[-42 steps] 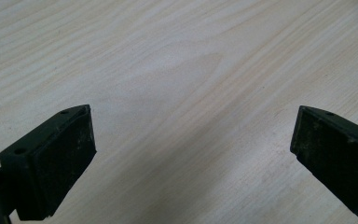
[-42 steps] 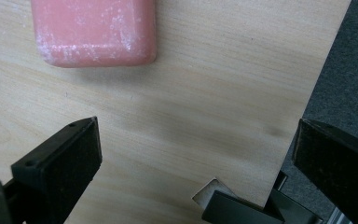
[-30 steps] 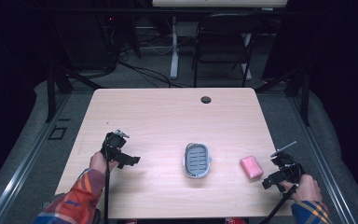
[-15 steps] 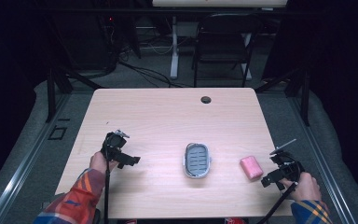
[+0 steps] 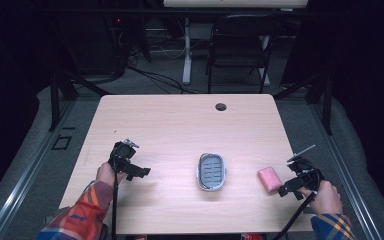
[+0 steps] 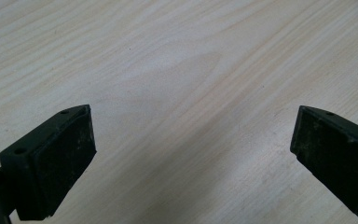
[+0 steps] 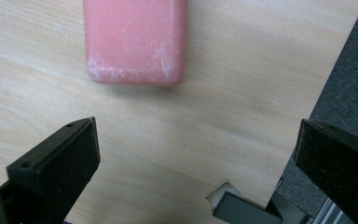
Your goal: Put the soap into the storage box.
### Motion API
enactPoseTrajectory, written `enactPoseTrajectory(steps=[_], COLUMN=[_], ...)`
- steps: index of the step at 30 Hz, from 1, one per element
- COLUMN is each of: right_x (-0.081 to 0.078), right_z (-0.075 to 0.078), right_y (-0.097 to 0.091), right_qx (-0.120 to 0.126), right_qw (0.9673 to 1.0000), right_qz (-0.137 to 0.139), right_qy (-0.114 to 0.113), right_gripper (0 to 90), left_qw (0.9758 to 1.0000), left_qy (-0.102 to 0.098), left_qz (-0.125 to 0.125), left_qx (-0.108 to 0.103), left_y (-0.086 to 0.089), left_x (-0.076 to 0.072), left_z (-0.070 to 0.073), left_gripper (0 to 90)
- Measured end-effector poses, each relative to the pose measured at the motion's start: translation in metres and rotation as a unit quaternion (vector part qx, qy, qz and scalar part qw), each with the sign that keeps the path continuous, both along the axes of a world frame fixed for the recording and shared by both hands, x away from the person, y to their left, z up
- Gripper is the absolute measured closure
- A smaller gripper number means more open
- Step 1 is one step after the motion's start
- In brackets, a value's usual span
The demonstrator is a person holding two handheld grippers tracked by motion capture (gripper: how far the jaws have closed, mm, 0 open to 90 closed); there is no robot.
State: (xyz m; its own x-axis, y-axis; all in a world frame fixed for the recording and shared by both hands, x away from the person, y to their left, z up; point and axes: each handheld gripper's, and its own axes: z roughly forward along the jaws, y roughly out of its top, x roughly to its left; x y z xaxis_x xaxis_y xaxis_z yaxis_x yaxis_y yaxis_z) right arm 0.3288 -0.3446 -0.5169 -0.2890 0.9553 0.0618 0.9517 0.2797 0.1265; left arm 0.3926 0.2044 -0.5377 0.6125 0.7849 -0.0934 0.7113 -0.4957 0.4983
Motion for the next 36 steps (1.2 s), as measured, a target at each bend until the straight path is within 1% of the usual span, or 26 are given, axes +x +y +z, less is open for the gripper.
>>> enactPoseTrajectory(steps=[1,2,3,4,8,10,13,14,16,17,20,21,22,23,24,25,26,27,30,31,32,33,34,35,36], right_x=[0.001,0.002,0.002,0.003,0.007,0.008,0.011,0.013,0.015,0.017,0.022,0.022,0.025,0.026,0.027,0.032,0.031,0.032,0.038,0.040,0.040,0.042,0.042,0.044,0.044], right_z=[0.001,0.002,0.001,0.003,0.005,0.006,0.005,0.006,0.005,0.005,0.003,0.001,0.001,0.001,-0.002,0.003,-0.001,-0.003,-0.006,-0.005,-0.008,-0.009,-0.010,-0.010,-0.011], right_y=[0.002,0.003,0.004,0.006,0.010,0.012,0.015,0.016,0.019,0.020,0.025,0.028,0.030,0.031,0.033,0.033,0.036,0.038,0.039,0.039,0.040,0.040,0.041,0.041,0.041], right_qx=[0.002,0.000,0.011,0.002,0.003,0.005,0.004,0.002,0.004,0.005,0.006,0.015,0.008,0.008,0.017,-0.010,0.007,0.009,0.008,0.003,0.008,0.008,0.010,0.006,0.008], right_qw=[1.0000,1.0000,0.9999,1.0000,0.9999,0.9999,0.9999,0.9999,0.9999,0.9999,0.9998,0.9998,0.9999,0.9999,0.9998,0.9989,0.9997,0.9998,0.9997,0.9995,0.9997,0.9996,0.9997,0.9995,0.9996], right_qz=[-0.004,0.002,-0.003,0.003,0.011,0.010,0.014,0.015,0.015,0.016,0.018,0.009,0.015,0.015,0.010,0.038,0.021,0.017,0.017,0.021,0.014,0.016,0.011,0.016,0.014], right_qy=[-0.004,0.001,-0.009,-0.001,-0.002,-0.003,-0.001,0.003,0.000,0.004,0.002,-0.008,-0.001,0.001,-0.006,0.024,0.007,0.007,0.014,0.023,0.017,0.022,0.019,0.025,0.025], right_gripper=[0.0,0.0,0.0,0.0,0.0,0.0,0.0,0.0,0.0,0.0,0.0,0.0,0.0,0.0,0.0,0.0,0.0,0.0,0.0,0.0,0.0,0.0,0.0,0.0,0.0], left_qw=[1.0000,1.0000,1.0000,1.0000,1.0000,1.0000,1.0000,1.0000,1.0000,1.0000,1.0000,1.0000,1.0000,1.0000,1.0000,1.0000,1.0000,1.0000,1.0000,1.0000,1.0000,1.0000,1.0000,1.0000,1.0000], left_qy=[0.000,0.000,0.000,0.000,0.001,0.002,0.001,0.001,0.001,0.001,0.002,0.001,0.001,0.000,0.000,0.000,0.000,0.001,0.002,0.001,0.000,0.000,0.000,0.001,0.001], left_qz=[0.000,0.000,0.001,0.001,0.000,-0.001,-0.003,-0.003,0.001,0.001,0.001,0.002,0.001,0.001,0.000,0.000,0.000,0.000,-0.001,-0.001,-0.002,-0.002,-0.003,-0.003,-0.003], left_qx=[0.000,0.000,0.000,0.000,0.002,0.004,0.006,0.005,0.003,0.002,0.002,0.004,0.004,0.003,0.003,0.003,0.003,0.003,0.002,0.002,0.002,0.002,0.003,0.004,0.004], left_y=[0.000,0.000,0.000,0.000,0.000,0.000,0.000,0.000,0.000,0.000,0.000,0.000,0.000,0.000,0.000,0.000,0.000,0.000,0.000,0.000,0.000,0.000,0.000,0.000,0.000], left_x=[0.000,0.000,0.000,0.000,0.001,0.001,0.002,0.001,0.001,0.000,0.000,0.000,0.000,0.000,0.000,0.000,0.000,0.000,0.000,0.000,0.000,0.000,0.000,0.000,0.000], left_z=[0.000,0.000,0.000,0.000,-0.001,-0.002,-0.001,-0.001,-0.001,-0.001,-0.001,-0.001,-0.001,-0.001,0.000,0.000,0.000,-0.001,0.000,-0.001,-0.001,-0.001,-0.001,-0.001,-0.001], left_gripper=[0.0,0.0,0.0,0.0,0.0,0.0,0.0,0.0,0.0,0.0,0.0,0.0,0.0,0.0,0.0,0.0,0.0,0.0,0.0,0.0,0.0,0.0,0.1,0.1,0.1])
